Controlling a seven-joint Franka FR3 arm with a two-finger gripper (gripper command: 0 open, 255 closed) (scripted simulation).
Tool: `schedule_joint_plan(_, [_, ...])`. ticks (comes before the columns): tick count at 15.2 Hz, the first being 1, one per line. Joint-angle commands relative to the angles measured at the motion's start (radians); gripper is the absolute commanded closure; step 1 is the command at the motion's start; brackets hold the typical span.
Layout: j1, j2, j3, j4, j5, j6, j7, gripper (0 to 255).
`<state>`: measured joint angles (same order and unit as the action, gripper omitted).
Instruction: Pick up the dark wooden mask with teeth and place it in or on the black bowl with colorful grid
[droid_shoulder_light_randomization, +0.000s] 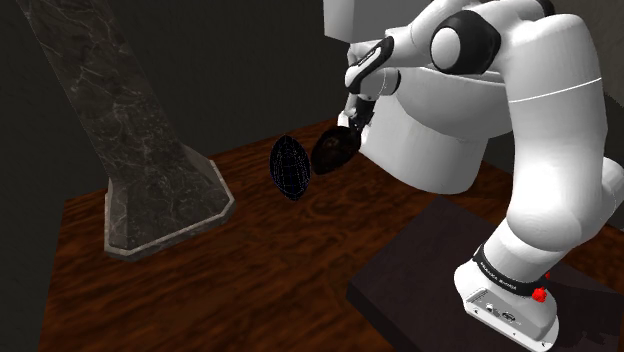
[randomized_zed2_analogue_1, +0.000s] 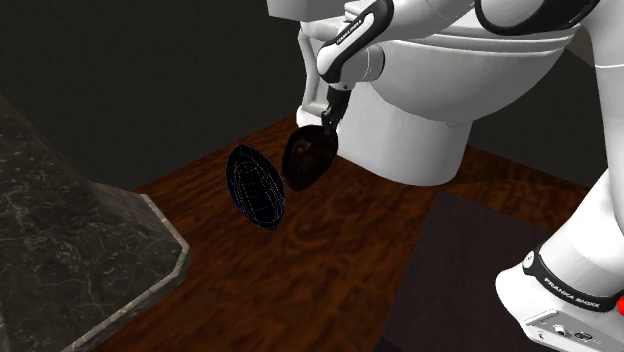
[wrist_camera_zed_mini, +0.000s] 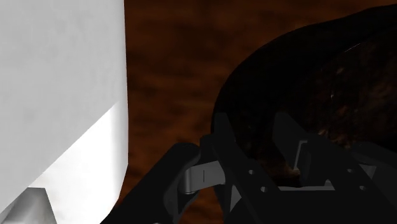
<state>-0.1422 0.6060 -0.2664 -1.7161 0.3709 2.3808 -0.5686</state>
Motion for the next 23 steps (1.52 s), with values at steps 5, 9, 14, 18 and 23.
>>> schedule_joint_plan(5, [0.012, -0.052, -0.016, 0.003, -0.023, -0.051, 0.021, 255])
schedule_joint_plan(9, [0.037, -0.037, -0.014, 0.063, -0.036, -0.091, 0.070, 255])
schedule_joint_plan(14, [0.086, 0.045, -0.001, 0.236, -0.054, -0.169, 0.177, 255])
schedule_joint_plan(18, [0.115, 0.137, 0.010, 0.418, -0.066, -0.251, 0.260, 255])
schedule_joint_plan(23, [0.131, 0.282, 0.024, 0.689, -0.076, -0.365, 0.349, 255])
